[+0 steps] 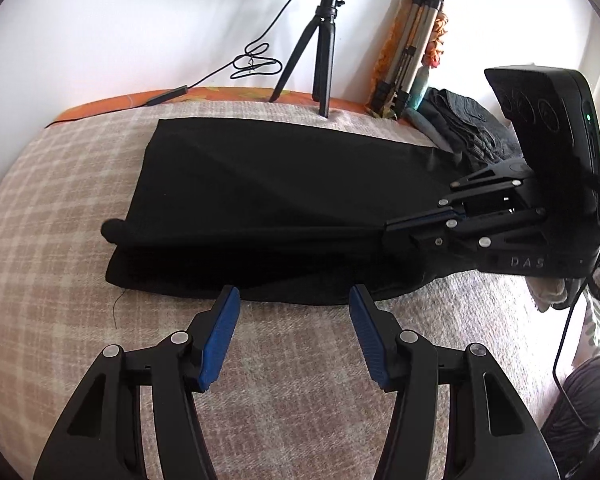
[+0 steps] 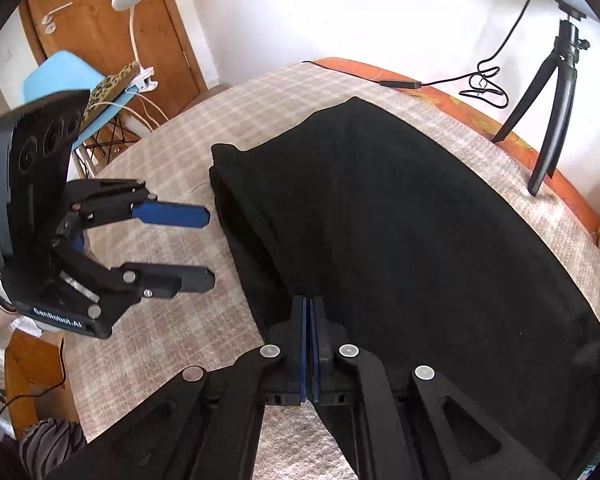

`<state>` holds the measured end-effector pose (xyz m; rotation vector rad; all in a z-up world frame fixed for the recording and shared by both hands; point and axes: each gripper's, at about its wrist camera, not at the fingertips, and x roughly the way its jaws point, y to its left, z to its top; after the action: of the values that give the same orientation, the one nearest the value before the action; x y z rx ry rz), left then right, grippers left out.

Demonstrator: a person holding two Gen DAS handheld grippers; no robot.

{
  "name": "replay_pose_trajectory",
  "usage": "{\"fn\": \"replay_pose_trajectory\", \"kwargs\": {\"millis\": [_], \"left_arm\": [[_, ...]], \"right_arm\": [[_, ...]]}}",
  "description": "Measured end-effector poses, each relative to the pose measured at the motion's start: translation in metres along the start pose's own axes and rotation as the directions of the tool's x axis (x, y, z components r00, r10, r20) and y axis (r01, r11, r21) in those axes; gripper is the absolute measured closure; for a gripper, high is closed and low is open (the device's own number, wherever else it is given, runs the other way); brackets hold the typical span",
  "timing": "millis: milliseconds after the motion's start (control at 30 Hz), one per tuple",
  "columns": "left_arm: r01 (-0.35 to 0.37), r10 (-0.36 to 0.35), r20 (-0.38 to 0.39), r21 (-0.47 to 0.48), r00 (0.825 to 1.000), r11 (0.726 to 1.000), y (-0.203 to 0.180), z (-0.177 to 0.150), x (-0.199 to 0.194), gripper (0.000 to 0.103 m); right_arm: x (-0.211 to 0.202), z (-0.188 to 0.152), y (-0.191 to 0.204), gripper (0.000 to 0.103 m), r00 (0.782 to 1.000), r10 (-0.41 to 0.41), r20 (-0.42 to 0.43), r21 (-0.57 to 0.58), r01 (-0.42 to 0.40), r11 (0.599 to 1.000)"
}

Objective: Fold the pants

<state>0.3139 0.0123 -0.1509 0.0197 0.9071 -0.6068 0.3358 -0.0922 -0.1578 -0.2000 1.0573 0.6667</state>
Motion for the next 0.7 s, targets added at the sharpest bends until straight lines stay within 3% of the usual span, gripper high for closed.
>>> {"fn": "replay_pose_trajectory", "kwargs": {"millis": [267, 367, 500, 600, 700], "left_arm": [[0.125, -0.126, -0.034, -0.024, 0.991, 0.992, -0.002, 0.020, 0.026, 0.048], [0.129, -0.130, -0.066, -0.024, 0.989, 0.991, -0.006, 0.024, 0.042, 0.048], [0.052, -0.051, -0.091, 0.008, 0.995, 0.999, -0.017, 0.029, 0.056, 0.048], [0.037, -0.036, -0.087, 0.001, 0.996, 0.999, -0.024, 0.034, 0.064, 0.048], [0.053, -0.045, -0.090, 0.092, 0.995, 0.994, -0.045, 0.031, 0.071, 0.048]], "right_arm": [[-0.010, 0.017, -0.021, 0.103, 0.999, 0.029, 0.015, 0.067, -0.030, 0.997], [-0.015, 0.021, -0.025, 0.103, 0.999, 0.029, 0.026, 0.076, -0.031, 0.997], [-0.022, 0.022, -0.025, 0.103, 0.999, 0.038, 0.037, 0.084, -0.041, 0.996], [-0.023, 0.023, -0.024, 0.103, 0.998, 0.043, 0.041, 0.082, -0.046, 0.996], [-0.023, 0.022, -0.024, 0.103, 0.998, 0.047, 0.043, 0.087, -0.050, 0.995]]}}
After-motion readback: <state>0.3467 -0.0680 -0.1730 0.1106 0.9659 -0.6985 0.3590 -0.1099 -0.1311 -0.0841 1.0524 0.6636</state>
